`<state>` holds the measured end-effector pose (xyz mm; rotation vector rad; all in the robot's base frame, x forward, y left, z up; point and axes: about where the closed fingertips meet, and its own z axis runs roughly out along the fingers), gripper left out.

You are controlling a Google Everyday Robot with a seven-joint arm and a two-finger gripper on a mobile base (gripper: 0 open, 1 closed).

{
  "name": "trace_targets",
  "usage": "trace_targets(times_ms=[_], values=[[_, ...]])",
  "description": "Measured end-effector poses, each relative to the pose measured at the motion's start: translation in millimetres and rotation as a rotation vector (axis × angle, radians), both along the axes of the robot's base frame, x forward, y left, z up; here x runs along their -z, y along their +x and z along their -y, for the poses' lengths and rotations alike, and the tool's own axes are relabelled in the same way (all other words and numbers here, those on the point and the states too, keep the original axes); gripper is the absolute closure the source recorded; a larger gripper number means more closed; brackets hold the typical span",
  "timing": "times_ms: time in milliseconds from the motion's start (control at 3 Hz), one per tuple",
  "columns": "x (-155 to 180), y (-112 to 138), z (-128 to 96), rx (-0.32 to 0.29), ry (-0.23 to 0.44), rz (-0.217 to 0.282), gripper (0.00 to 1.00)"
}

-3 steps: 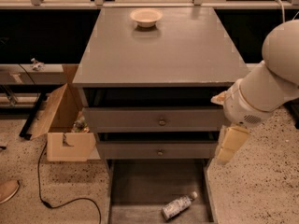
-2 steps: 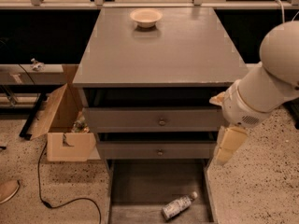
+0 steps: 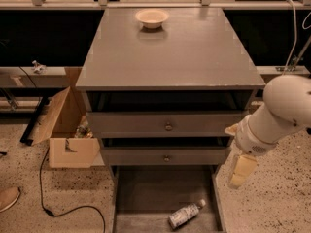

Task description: Pick blue plastic bottle from bottom drawer and place on counter

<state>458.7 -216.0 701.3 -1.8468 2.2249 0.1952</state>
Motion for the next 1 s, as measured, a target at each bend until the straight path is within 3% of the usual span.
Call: trace_targets(times_ms=[333,1000], values=[[74,1,11,-0.022,-0.007,-0.053,0.00],[201,2,-13,-0.081,0.115,-0.135,0.00]])
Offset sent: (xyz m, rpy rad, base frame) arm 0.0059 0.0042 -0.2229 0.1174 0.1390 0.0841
